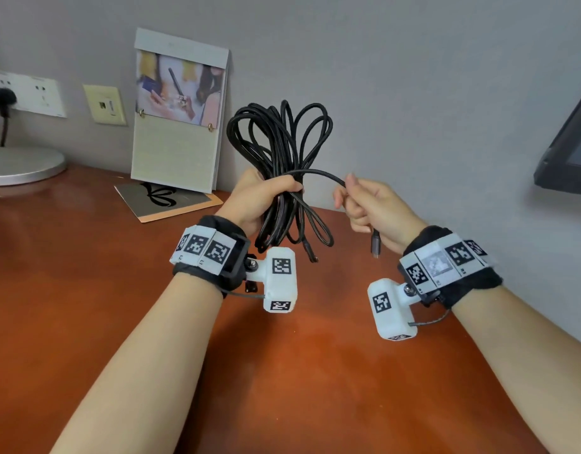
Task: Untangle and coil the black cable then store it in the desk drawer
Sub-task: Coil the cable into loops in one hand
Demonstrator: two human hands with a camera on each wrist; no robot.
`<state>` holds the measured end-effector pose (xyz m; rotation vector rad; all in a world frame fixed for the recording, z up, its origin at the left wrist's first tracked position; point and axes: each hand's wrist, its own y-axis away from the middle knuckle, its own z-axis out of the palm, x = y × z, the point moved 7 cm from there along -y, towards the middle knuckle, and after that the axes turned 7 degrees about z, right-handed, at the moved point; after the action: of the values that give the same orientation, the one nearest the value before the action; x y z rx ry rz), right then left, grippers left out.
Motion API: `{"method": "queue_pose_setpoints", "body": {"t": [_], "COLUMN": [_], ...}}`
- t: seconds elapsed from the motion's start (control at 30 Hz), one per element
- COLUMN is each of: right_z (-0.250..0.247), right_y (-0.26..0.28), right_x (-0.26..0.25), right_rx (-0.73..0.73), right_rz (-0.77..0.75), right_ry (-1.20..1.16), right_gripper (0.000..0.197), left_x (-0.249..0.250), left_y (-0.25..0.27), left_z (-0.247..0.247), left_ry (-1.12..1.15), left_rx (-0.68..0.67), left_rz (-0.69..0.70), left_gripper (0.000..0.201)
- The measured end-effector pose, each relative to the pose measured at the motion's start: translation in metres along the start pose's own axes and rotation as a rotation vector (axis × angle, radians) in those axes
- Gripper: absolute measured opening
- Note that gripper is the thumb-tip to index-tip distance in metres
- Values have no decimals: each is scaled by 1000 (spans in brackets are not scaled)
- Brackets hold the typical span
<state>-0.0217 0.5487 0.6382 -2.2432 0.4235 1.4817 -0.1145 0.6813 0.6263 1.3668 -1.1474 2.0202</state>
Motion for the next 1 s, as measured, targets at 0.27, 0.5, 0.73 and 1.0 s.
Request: {"method": "queue_pose_setpoints", "body": {"t": [0.27, 0.5, 0.73, 1.0], "right_z": [-14, -12, -20, -17], "right_y": [-9, -20, -25, -20], "right_x": [11, 28, 19, 18], "right_rx": [188, 287, 303, 201], "right_rz": [-62, -57, -28, 19], "right_ry": [286, 230, 225, 181], "right_gripper": [42, 45, 54, 25], "left_x": [-9, -15, -23, -22], "left_y": [4, 13, 19, 14], "left_z": [31, 55, 76, 70], "left_ry": [430, 591, 618, 390], "left_rx": [-171, -292, -514, -305], "left_rz": [-139, -244, -273, -150], "left_gripper": [21, 12, 34, 12]}}
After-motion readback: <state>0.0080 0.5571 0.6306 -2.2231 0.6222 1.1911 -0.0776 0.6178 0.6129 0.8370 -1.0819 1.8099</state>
